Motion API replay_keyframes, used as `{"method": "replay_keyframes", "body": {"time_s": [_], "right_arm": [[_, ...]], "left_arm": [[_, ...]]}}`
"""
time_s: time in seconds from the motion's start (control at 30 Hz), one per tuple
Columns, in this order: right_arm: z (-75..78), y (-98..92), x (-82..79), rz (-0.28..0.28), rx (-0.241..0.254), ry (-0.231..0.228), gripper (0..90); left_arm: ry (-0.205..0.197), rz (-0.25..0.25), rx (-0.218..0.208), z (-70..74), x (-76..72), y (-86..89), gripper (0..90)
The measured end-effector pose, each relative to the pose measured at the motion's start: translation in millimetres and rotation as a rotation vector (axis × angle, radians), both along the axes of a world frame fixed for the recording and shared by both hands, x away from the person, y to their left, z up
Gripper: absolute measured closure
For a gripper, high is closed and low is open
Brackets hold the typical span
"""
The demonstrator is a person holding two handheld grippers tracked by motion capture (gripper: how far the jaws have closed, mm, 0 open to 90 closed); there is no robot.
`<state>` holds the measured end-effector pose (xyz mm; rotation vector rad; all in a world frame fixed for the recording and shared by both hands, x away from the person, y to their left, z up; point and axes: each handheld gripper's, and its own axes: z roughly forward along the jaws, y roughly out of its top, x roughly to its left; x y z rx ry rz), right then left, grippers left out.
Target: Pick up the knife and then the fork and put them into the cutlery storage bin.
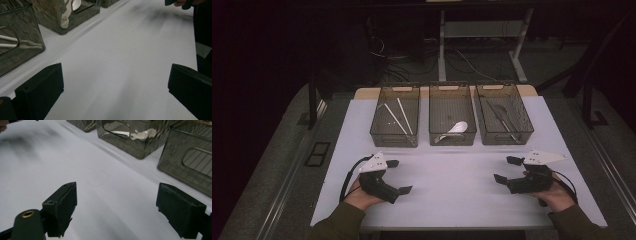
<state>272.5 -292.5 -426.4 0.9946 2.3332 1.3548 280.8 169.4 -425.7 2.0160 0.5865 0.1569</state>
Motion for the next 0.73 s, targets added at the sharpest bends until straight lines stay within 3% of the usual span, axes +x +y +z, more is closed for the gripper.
{"method": "replay_keyframes", "body": {"time_s": [0.47,0.73], "right_arm": [[-5.3,-8.9,-10.7,-0.012,0.028,0.006,16.9],[-5.5,-7.1,-11.3,-0.004,0.012,0.004,16.9]], "left_arm": [[-0.001,0.000,0.005,-0.2,-0.2,0.4,0.0],[-0.002,-0.001,0.006,-0.1,-0.2,0.2,0.0]]}}
